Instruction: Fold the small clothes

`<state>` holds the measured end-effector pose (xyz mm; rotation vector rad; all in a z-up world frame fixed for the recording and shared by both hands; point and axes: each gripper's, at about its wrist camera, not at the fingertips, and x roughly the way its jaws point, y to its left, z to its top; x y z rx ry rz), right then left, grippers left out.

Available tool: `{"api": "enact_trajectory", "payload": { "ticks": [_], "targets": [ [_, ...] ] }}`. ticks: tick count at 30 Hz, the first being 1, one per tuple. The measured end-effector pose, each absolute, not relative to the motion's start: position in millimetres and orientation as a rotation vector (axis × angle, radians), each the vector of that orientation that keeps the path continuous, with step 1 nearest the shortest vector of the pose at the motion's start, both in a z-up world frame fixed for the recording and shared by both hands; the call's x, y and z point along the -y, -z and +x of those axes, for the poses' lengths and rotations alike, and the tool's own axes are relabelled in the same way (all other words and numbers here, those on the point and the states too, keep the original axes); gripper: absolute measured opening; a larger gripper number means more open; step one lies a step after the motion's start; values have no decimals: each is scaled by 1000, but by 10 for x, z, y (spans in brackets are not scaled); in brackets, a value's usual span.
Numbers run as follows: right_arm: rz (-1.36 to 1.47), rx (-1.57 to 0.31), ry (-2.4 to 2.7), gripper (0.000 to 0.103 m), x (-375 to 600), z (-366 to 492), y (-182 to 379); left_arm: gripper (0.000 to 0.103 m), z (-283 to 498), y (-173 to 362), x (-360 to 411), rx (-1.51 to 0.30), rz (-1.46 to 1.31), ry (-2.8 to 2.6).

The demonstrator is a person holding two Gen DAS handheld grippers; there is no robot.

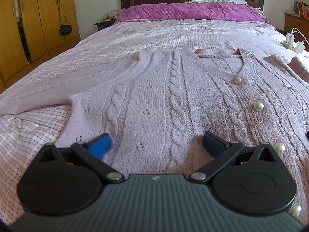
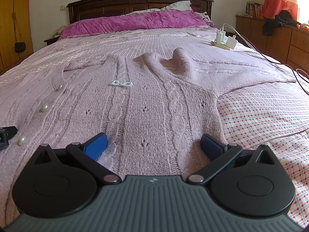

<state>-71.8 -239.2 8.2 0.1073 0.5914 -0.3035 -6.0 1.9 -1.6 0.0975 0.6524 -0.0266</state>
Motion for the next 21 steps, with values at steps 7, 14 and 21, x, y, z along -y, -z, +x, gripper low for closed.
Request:
{"api": "enact_trajectory", "payload": {
  "ticks": [7, 14, 21],
  "targets": [
    [107, -591, 304, 103, 2390, -716, -87, 103, -66, 14, -19, -651, 97, 27],
    [106, -590, 304, 103, 2390, -716, -87, 103, -73, 15, -21, -649, 98, 27],
    [105, -590, 304, 103, 2388, -719, -90, 103, -78, 17, -20, -648, 98, 27]
  ]
}}
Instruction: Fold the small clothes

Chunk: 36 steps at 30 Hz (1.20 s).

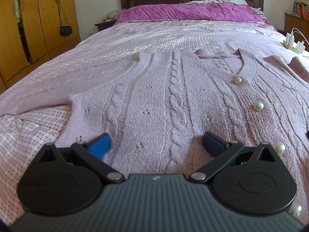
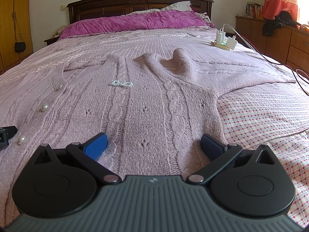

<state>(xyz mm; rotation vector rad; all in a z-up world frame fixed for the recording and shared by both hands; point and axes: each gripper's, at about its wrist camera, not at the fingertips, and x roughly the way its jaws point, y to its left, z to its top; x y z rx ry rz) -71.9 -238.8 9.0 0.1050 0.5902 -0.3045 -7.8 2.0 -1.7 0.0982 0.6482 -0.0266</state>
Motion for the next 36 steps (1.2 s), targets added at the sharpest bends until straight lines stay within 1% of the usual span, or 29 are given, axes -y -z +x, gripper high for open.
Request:
{"api": "enact_trajectory", "payload": {
  "ticks": [36],
  "targets": [
    [96, -598, 308, 103, 2366, -741, -101, 103, -102, 22, -21, -648, 95, 28]
  ]
}}
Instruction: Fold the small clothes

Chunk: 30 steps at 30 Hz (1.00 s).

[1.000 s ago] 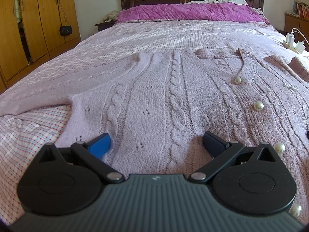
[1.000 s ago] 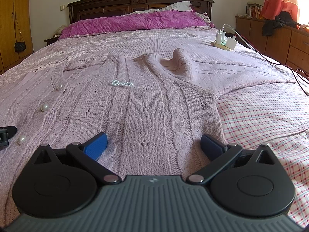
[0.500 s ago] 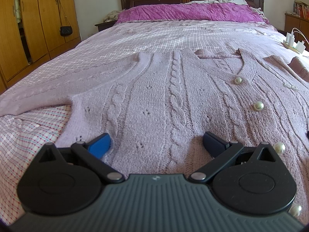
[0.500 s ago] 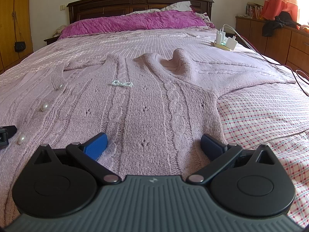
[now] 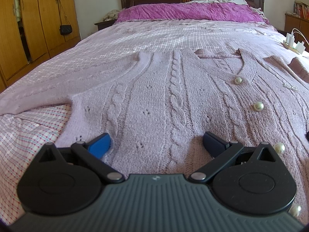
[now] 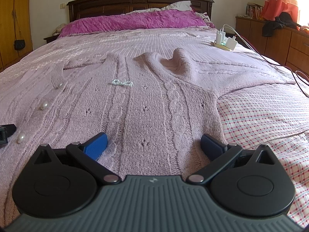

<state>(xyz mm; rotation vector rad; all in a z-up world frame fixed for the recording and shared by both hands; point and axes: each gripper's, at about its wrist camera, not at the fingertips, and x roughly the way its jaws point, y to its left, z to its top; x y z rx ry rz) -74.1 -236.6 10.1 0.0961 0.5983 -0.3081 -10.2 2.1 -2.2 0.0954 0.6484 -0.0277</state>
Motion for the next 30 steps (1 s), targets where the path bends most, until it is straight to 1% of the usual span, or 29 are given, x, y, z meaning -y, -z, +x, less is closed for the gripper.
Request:
{"api": "enact_trajectory", "payload": {
  "ticks": [7, 12, 20, 26, 30],
  "targets": [
    [82, -635, 315, 103, 2378, -704, -108, 103, -68, -28, -60, -670, 83, 30],
    [113, -680, 289, 103, 2442, -671, -171, 103, -49, -54, -78, -686, 87, 45],
    [159, -697, 225, 103, 2522, -719, -304, 103, -84, -141, -64, -700, 114, 59],
    [276, -670, 158, 103, 2788, -824, -527, 103, -45, -286, -127, -744, 55, 69],
    [320, -636, 140, 103, 3006, -871, -684, 103, -56, -379, -88, -737, 49, 72]
  ]
}}
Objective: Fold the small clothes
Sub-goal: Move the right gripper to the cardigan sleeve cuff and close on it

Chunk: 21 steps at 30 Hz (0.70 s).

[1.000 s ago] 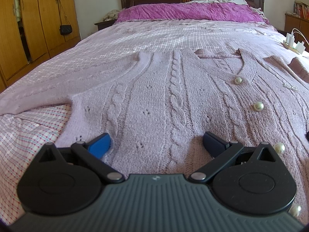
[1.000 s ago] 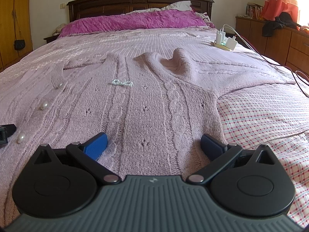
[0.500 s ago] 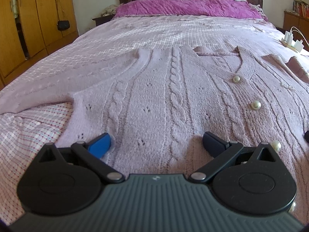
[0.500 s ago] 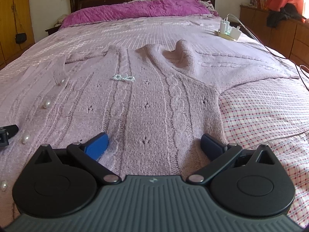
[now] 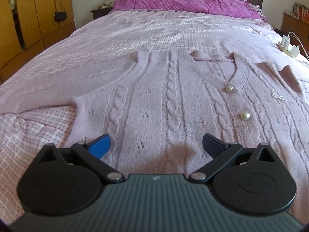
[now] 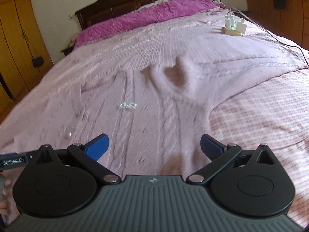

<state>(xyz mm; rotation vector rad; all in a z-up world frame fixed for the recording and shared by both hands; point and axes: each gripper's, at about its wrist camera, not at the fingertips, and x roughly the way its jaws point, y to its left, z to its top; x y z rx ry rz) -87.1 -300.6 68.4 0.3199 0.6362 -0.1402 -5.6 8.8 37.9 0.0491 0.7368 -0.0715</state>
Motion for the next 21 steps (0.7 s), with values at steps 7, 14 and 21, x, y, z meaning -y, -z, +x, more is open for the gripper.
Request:
{"api": "enact_trajectory", "payload": {
  "ticks": [7, 14, 21],
  "targets": [
    [385, -597, 233, 103, 3631, -876, -820, 103, -37, -523, 52, -744, 28, 122],
    [572, -610, 386, 103, 4368, -714, -714, 103, 69, -538, 126, -772, 31, 179],
    [705, -650, 481, 103, 4779, -510, -635, 103, 172, -500, 171, -779, 58, 214]
  ]
}}
